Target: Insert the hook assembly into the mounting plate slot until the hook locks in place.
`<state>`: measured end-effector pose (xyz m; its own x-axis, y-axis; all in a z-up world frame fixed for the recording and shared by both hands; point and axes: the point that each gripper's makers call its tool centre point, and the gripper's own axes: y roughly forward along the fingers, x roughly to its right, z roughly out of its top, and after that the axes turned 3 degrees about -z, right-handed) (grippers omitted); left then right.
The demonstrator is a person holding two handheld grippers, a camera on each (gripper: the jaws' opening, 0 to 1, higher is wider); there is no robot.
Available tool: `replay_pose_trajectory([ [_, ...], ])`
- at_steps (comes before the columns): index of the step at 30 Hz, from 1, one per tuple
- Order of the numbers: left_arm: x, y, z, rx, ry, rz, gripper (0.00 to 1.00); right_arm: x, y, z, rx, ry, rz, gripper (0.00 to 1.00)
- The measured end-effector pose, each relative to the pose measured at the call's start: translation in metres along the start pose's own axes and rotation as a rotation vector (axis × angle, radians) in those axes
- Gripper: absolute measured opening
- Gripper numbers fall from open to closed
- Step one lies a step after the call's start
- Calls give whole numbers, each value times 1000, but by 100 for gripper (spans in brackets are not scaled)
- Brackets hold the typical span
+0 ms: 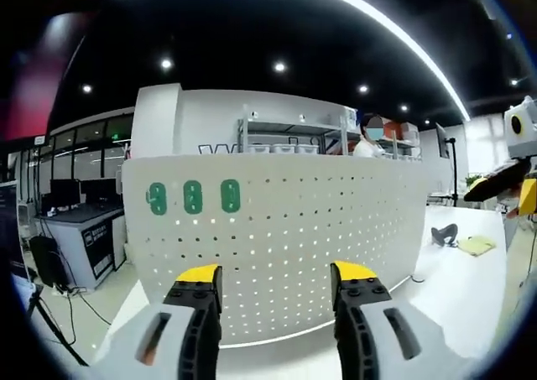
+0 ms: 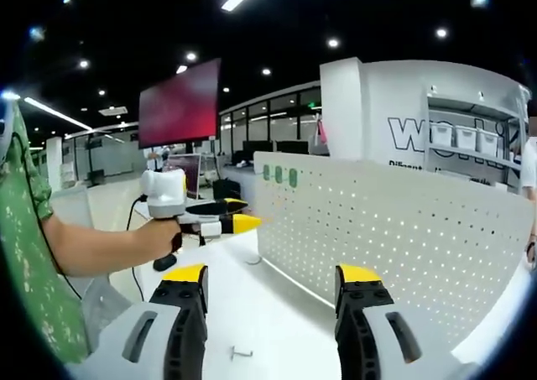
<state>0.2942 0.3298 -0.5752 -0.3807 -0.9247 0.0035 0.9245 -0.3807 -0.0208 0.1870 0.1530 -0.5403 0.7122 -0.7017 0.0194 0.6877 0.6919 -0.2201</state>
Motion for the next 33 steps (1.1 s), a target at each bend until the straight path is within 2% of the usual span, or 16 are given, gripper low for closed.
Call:
replay_pose_trajectory([
  [15,16,-43,-15,-17,-21,-21,53,-9,4,-10,-26,-1,14,61],
  [33,44,-86,-62,-109,-56,-58,51,-19,7,-43,-91,22,33,61],
])
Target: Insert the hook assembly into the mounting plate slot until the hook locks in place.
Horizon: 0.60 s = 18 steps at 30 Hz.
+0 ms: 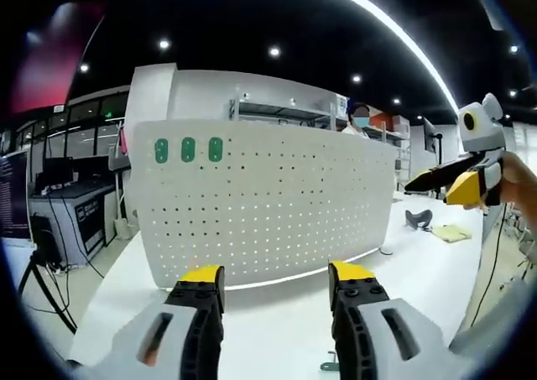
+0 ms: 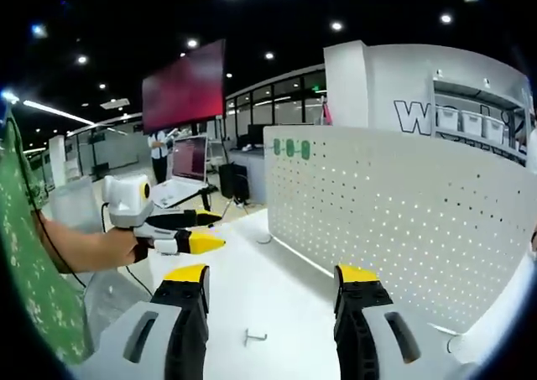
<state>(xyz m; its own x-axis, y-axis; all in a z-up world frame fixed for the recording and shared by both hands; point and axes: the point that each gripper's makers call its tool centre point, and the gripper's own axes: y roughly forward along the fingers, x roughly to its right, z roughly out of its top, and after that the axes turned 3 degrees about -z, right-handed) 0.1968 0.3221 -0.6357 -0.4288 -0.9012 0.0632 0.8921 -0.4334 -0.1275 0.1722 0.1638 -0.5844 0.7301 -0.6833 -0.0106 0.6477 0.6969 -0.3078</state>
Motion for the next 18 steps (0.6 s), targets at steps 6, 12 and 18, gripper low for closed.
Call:
replay_pose_trajectory([
  [6,10,-8,-15,-29,-12,-14,50,-6,3,-17,-36,10,13,60],
  [12,17,-14,-26,-44,-17,-21,49,-13,7,-31,-61,20,29,60],
  [18,19,-17,-39,-65,-13,-23,48,-19,15,-56,-110,45,52,59],
])
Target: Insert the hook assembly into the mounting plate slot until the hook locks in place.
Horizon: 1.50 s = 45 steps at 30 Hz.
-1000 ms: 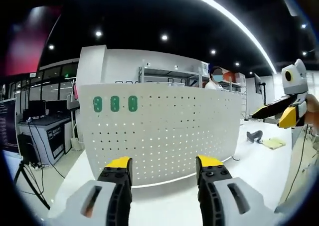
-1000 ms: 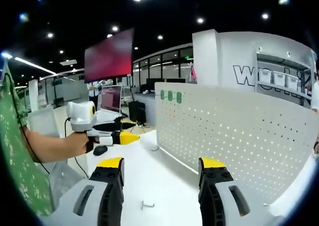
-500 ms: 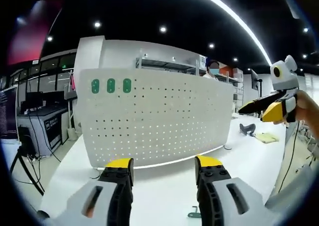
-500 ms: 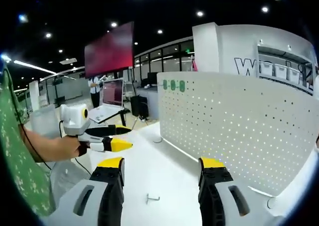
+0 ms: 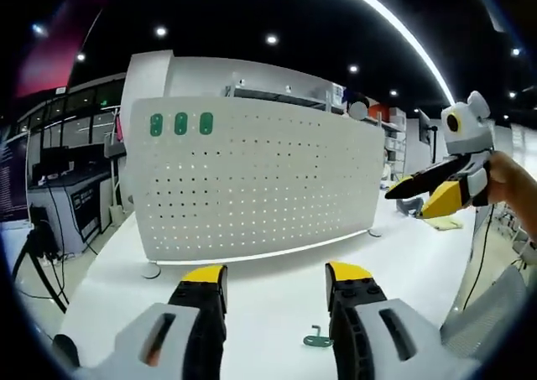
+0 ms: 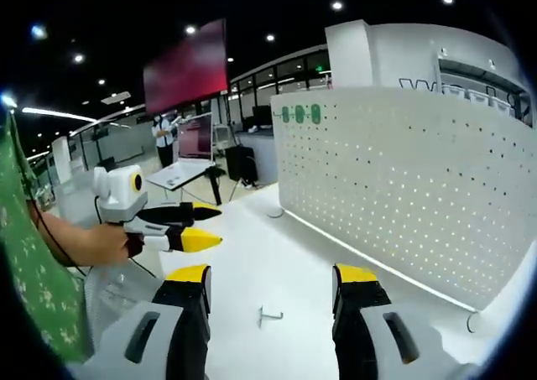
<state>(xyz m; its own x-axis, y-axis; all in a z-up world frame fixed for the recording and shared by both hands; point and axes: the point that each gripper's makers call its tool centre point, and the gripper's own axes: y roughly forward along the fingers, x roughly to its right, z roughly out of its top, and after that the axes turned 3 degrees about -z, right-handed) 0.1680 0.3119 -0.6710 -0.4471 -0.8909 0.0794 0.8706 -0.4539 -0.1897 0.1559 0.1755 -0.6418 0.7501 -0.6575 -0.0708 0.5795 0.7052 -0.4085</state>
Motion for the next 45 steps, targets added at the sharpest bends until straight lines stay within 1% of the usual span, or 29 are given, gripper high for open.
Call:
replay_pose_trajectory([
  [3,1,0,-8,-17,5,1,48,-2,6,-11,-25,14,10,59],
  [7,1,0,-15,-32,10,-1,47,-5,14,-24,-49,30,26,59],
  [14,1,1,-20,-43,10,-2,47,-7,27,-47,-95,65,49,56],
  [17,1,1,-22,-48,9,-3,47,-8,34,-57,-118,67,53,54],
  [25,2,2,-25,-56,8,-12,46,-8,52,-84,-188,65,65,47],
  [26,2,2,-25,-56,8,-12,46,-9,55,-90,-204,66,71,46],
  [34,4,3,-26,-61,8,-20,45,-17,73,-118,-271,57,98,41],
  [37,4,2,-26,-62,8,-22,44,-21,79,-131,-304,35,106,39],
  [45,6,3,-28,-68,7,-28,43,-25,92,-149,-349,16,127,30],
])
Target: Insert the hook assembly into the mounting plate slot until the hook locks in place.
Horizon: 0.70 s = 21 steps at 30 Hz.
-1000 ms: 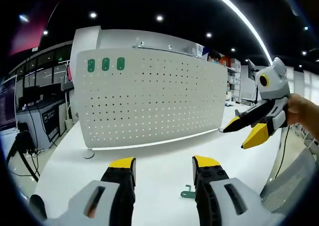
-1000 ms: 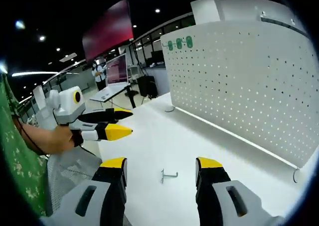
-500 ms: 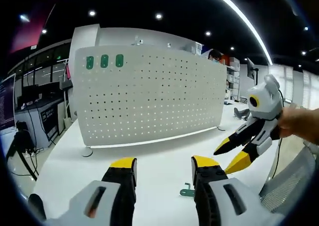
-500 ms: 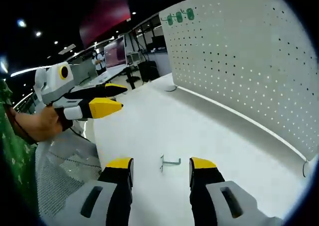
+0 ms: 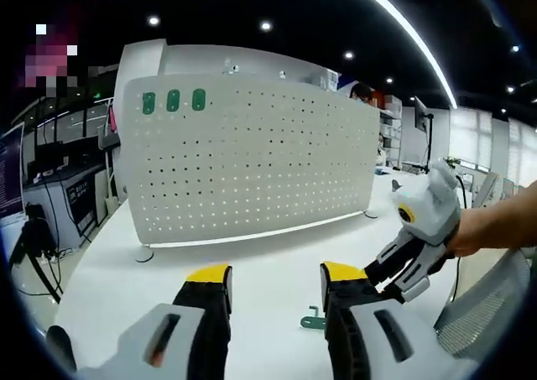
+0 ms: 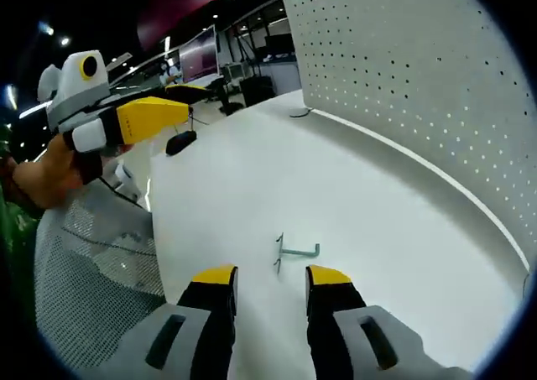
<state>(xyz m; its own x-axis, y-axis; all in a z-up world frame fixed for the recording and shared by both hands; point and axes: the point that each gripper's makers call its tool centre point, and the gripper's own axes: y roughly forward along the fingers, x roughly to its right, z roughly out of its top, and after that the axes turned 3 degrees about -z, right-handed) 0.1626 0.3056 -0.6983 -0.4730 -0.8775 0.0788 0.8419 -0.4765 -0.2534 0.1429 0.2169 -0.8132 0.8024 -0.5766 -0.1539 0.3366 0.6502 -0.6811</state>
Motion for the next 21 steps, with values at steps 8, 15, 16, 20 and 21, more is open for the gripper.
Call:
replay_pose_trajectory([
  [8,0,1,-1,-6,-1,-6,42,2,12,-6,-30,-29,7,20],
  [15,0,2,-3,-10,-1,-9,40,3,22,-12,-58,-42,12,16],
  [16,0,2,-3,-11,-2,-9,40,3,23,-12,-58,-42,12,15],
  [20,-1,2,-3,-12,-3,-10,39,4,26,-14,-65,-46,13,13],
  [21,0,2,-3,-12,-3,-10,39,4,27,-14,-67,-46,15,13],
])
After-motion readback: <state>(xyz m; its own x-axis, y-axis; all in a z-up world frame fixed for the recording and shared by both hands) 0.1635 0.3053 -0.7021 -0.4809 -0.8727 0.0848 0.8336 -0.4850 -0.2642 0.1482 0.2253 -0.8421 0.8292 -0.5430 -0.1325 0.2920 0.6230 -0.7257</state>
